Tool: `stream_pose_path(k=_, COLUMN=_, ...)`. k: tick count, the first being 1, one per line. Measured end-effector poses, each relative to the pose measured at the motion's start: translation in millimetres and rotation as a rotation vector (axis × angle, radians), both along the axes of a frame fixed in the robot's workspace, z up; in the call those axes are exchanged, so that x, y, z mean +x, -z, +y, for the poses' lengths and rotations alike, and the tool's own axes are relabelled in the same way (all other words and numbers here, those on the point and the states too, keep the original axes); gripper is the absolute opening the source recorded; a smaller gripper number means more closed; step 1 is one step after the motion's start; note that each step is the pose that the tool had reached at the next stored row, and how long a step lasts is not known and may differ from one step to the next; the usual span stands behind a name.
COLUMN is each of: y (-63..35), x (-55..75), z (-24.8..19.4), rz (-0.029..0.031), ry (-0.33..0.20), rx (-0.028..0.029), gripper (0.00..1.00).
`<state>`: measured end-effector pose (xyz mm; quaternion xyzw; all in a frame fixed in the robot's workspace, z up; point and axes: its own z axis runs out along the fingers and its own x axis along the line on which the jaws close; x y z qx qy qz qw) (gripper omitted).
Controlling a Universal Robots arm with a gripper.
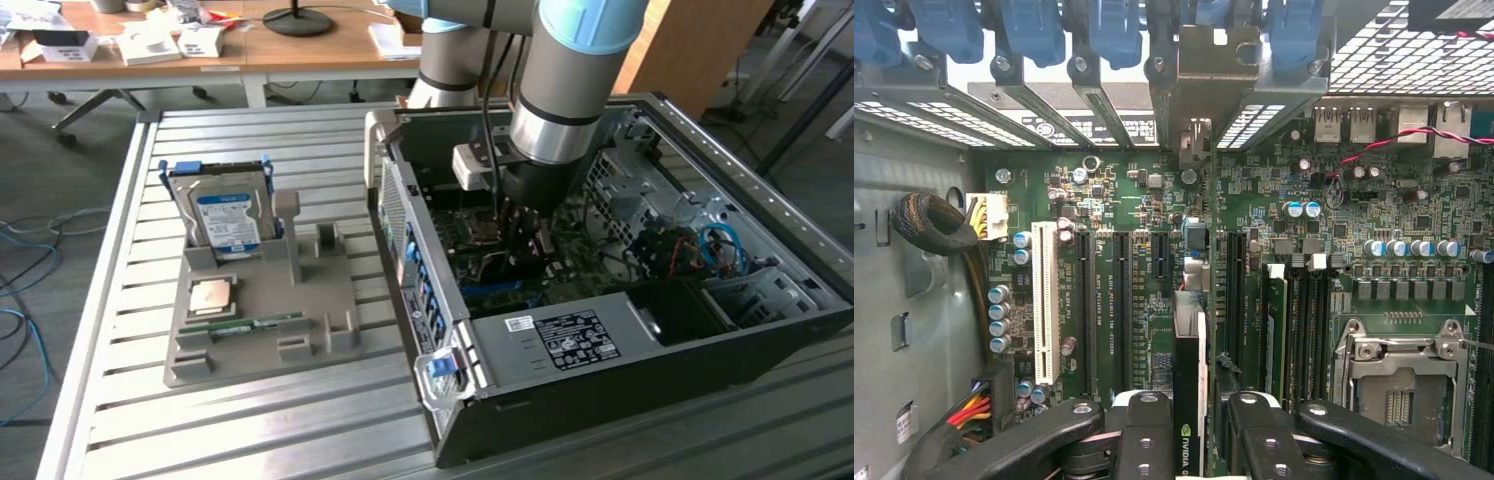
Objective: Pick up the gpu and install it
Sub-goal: 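Insert the gpu into the slot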
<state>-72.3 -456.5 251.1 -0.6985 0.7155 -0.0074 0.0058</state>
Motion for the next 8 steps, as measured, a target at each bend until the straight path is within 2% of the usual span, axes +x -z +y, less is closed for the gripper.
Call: stream_pose_path(k=8, y=0.3, x=0.0, z=0.0, rz=0.0, ry=0.0, rx=0.0, gripper=0.26)
